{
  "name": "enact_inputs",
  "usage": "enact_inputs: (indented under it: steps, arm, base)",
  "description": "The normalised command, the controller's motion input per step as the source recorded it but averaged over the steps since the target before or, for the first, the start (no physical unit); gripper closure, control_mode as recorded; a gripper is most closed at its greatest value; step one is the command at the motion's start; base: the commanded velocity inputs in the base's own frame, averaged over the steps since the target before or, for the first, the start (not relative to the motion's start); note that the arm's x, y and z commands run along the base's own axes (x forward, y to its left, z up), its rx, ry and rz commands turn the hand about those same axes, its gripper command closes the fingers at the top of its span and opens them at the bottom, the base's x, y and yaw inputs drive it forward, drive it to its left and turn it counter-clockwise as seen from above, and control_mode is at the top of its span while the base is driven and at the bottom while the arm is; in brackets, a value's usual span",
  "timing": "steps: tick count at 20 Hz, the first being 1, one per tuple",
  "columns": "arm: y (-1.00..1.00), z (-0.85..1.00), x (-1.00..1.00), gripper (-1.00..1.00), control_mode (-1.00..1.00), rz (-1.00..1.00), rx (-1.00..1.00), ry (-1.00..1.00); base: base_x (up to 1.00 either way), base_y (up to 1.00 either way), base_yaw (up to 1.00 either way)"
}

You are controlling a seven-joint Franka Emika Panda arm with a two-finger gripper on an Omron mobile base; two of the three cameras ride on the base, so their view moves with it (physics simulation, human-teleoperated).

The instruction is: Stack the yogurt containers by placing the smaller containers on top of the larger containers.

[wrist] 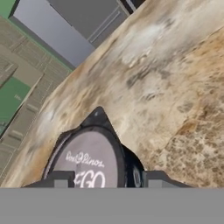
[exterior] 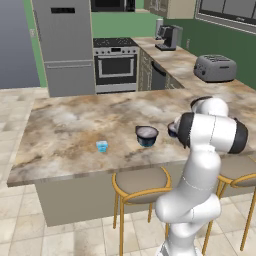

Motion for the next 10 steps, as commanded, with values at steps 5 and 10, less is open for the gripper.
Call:
enact_inputs:
  steps: [5,10]
  arm:
    - [0.0,0.33,0.0,1.0,-1.0,0.02,0.0,0.0]
    - [0.0,0.42,0.0,1.0,-1.0,0.01,0.0,0.0]
  base:
    - [0.0,0.0,0.0]
    - [0.0,0.0,0.0]
